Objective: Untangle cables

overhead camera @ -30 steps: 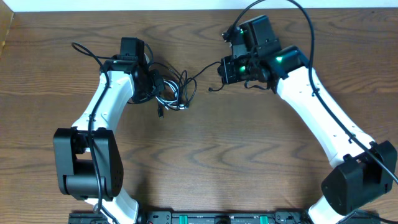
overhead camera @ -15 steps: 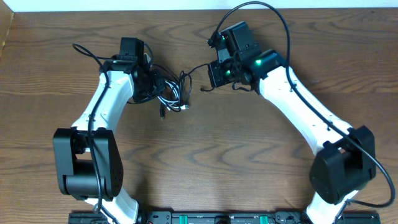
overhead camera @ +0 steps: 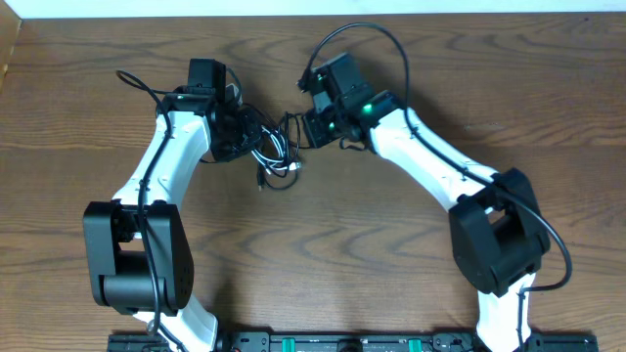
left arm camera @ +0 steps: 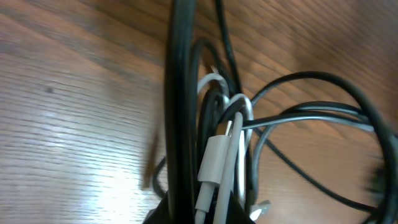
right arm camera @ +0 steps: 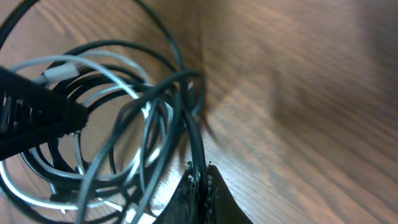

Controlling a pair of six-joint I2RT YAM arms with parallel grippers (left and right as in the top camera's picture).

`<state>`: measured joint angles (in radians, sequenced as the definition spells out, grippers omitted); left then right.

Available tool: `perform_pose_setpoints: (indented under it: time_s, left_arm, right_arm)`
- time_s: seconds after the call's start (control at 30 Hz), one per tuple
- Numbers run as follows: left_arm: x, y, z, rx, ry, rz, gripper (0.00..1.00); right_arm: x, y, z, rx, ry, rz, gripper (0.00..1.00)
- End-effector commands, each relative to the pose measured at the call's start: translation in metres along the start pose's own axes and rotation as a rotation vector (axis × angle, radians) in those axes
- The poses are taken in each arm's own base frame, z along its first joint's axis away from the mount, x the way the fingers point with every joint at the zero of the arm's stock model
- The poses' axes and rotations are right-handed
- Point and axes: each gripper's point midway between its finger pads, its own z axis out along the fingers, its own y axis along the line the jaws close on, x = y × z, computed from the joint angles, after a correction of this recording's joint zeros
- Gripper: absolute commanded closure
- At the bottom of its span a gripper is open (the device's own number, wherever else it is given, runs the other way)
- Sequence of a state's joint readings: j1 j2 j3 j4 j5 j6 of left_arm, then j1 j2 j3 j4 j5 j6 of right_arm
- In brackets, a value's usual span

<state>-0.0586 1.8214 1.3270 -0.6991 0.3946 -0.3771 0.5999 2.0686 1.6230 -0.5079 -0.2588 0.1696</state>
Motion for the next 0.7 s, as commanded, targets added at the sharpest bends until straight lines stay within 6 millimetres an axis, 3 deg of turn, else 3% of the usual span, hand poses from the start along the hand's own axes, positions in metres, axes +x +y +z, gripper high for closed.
perform_pose_setpoints:
  time_s: [0.0, 0.1, 0.33, 0.37, 0.47, 0.6, 0.67]
  left_arm:
    - [0.006, -0.022, -0.007, 0.148, 0.053, -0.009, 0.92]
    - [0.005, -0.027, -0.014, 0.225, 0.078, -0.075, 0.92]
    - [-0.006, 0.0, -0.027, 0.231, 0.138, -0.649, 0.92]
    - [-0.006, 0.003, -0.029, 0.234, 0.143, -0.677, 0.92]
    - [-0.006, 0.012, -0.031, 0.223, 0.147, -0.713, 0.92]
    - [-0.005, 0.028, -0.03, 0.15, 0.123, -0.74, 0.92]
    - [-0.005, 0.033, -0.029, 0.124, 0.108, -0.741, 0.92]
  right_arm:
    - [0.002, 0.013, 0.005, -0.028, 0.01, -0.078, 0.99]
    - [0.006, 0.014, 0.005, -0.029, 0.023, -0.08, 0.99]
    - [0.014, 0.018, 0.005, -0.055, 0.055, -0.134, 0.91]
    - [0.014, 0.018, 0.005, -0.055, 0.057, -0.133, 0.85]
    - [0.014, 0.017, 0.005, -0.054, 0.054, -0.14, 0.53]
    - [0.005, 0.012, 0.004, -0.05, 0.021, -0.154, 0.3]
    - [-0.001, 0.011, 0.002, -0.05, 0.004, -0.153, 0.06]
